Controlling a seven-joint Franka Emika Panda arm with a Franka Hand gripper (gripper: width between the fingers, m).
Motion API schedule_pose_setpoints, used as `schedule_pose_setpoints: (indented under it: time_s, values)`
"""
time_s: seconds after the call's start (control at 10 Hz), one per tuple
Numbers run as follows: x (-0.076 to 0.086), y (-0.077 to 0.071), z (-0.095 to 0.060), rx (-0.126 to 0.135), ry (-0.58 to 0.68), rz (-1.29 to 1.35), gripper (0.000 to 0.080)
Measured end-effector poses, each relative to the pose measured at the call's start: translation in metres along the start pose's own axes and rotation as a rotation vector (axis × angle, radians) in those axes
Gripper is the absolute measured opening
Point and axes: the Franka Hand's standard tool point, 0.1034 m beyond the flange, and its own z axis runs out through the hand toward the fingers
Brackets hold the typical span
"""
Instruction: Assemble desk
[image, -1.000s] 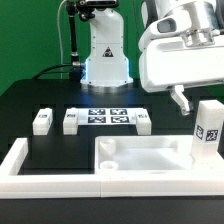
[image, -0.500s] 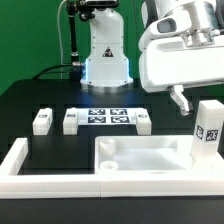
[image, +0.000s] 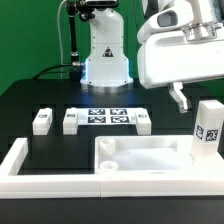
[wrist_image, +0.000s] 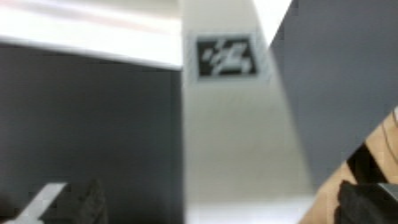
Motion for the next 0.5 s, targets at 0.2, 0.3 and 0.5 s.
schedule_pose_setpoints:
  time_s: [0.2, 0.3, 0.5]
  values:
    - [-0.004, -0.005, 0.001, 0.028, -0.138, 0.022, 0.0649]
    - [-0.004, -0.005, 0.004, 0.034, -0.187, 0.015, 0.0649]
    - [-0.013, 0.001, 0.002, 0.056, -0.331, 0.026, 0.0649]
